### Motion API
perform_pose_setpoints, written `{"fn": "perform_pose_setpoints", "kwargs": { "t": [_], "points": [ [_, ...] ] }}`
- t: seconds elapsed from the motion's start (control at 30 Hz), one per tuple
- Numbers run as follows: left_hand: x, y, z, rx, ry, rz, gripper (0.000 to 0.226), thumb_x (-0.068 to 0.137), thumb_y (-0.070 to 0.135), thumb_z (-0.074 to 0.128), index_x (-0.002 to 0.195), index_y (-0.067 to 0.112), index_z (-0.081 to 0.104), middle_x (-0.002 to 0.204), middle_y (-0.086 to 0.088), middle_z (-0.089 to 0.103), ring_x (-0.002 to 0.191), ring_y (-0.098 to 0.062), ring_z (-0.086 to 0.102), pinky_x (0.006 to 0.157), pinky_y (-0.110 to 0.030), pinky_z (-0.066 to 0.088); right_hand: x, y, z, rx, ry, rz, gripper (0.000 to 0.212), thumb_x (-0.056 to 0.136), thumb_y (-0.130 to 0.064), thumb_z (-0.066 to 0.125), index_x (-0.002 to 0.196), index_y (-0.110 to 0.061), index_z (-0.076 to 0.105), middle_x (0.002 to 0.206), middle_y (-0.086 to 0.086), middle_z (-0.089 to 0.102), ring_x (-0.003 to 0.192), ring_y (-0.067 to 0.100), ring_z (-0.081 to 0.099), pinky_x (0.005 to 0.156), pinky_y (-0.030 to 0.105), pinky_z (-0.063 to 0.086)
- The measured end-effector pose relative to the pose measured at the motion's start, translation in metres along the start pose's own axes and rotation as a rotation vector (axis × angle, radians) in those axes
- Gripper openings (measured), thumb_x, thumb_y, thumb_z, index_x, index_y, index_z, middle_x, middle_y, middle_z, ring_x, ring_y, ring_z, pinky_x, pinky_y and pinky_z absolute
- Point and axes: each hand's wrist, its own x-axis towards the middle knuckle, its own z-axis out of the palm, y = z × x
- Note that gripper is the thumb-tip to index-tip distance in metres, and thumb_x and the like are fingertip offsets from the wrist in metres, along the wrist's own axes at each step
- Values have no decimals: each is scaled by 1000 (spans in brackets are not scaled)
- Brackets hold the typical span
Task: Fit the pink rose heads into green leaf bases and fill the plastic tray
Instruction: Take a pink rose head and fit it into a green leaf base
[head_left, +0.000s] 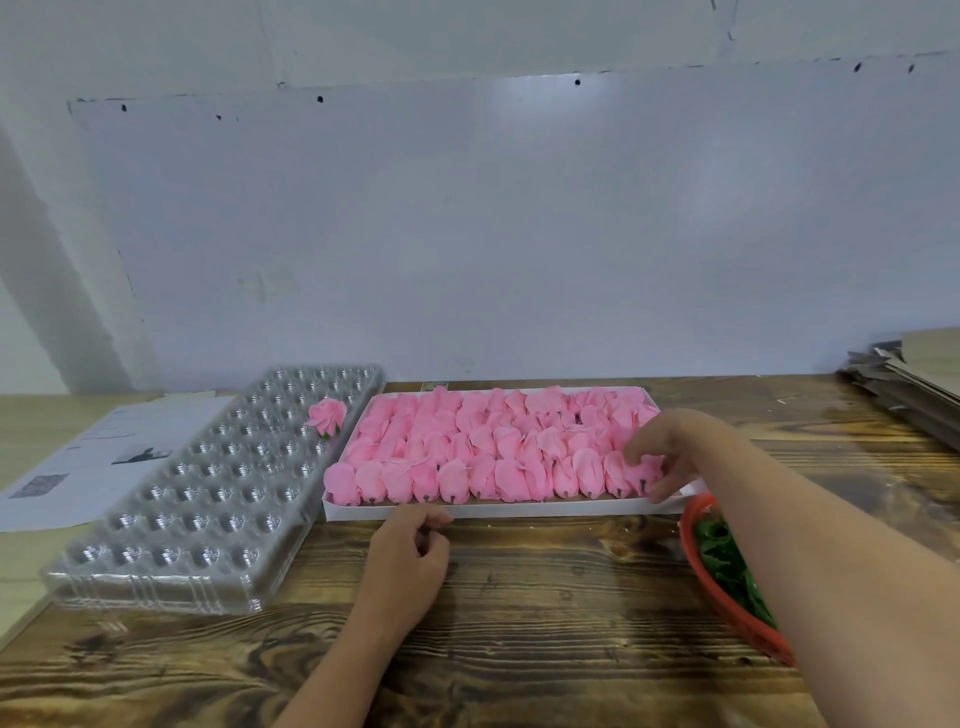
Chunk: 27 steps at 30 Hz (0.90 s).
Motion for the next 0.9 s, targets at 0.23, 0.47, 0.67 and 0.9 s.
{"fn": "perform_pose_setpoints", "kwargs": {
  "t": [0.23, 0.47, 0.67, 0.9],
  "points": [
    [0, 0, 0, 4, 1, -2, 31, 91, -2, 63, 102, 27, 68, 98, 12, 65, 87, 6, 58, 72, -6, 45, 3, 1, 3, 20, 2, -8, 79, 87, 4, 65, 154, -5, 23, 137, 32, 46, 81, 34, 71, 84, 41, 61],
    [0, 2, 0, 5, -3, 2, 33, 90, -3, 63, 102, 28, 67, 97, 11, 65, 89, 6, 57, 73, -7, 45, 2, 2, -1, -77, 38, -26, 71, 87, -3, 68, 148, -3, 31, 138, 26, 46, 82, 30, 66, 81, 36, 61],
    [0, 0, 0, 3, -4, -3, 33, 91, -2, 63, 101, 29, 67, 96, 12, 65, 89, 5, 57, 73, -7, 45, 0, 4, -1, -82, 41, -22, 70, 87, -4, 69, 147, -3, 33, 139, 25, 46, 82, 30, 67, 82, 36, 61],
    [0, 0, 1, -12, -5, -7, 34, 90, -3, 63, 100, 29, 68, 96, 10, 66, 89, 4, 57, 74, -7, 45, -4, 3, -3, -27, 16, -17, 61, 87, -4, 69, 141, -3, 41, 116, 22, 54, 88, 30, 68, 82, 38, 61]
  ]
}}
